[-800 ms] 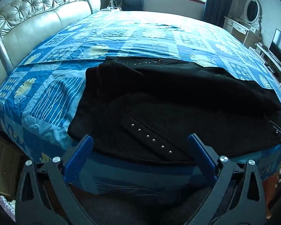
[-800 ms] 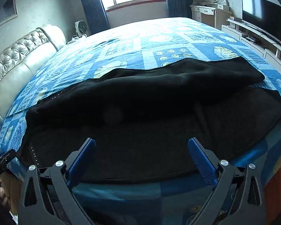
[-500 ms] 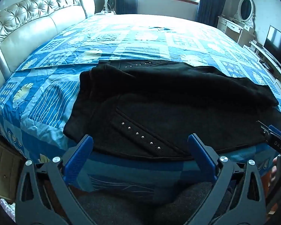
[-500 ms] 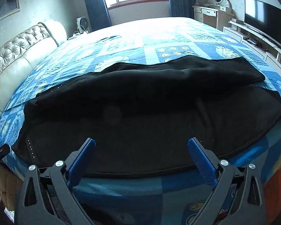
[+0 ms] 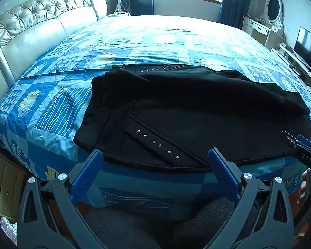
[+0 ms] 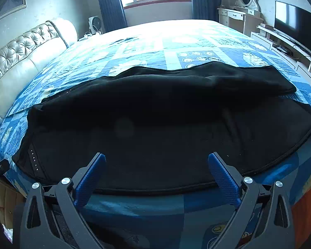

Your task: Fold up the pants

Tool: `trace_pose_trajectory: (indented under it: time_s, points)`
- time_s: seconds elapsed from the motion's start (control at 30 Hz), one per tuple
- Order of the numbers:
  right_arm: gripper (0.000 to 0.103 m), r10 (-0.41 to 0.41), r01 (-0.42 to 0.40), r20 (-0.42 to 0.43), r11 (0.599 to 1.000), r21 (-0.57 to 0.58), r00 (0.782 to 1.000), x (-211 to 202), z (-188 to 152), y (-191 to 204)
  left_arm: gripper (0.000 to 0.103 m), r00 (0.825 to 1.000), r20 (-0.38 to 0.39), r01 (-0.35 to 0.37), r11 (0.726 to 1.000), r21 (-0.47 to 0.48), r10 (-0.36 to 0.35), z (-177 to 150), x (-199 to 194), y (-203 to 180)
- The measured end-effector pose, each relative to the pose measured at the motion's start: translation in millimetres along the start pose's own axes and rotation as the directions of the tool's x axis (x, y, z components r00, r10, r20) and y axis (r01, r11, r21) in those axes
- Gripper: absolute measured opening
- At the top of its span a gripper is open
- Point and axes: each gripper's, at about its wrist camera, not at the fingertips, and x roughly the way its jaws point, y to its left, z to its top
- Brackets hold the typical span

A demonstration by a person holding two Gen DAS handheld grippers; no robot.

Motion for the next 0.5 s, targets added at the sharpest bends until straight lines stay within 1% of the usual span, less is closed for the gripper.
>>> trace_pose_trajectory:
  time_s: [0.5]
  points:
    - [0.099,0.006,-0.006,-0.007,1.0,-0.015,1.0,2.3,-3.5,6.6,0.101,1.0,0.008,-0.009,1.0,-0.002,0.009,-1.2,-4.8,2.3]
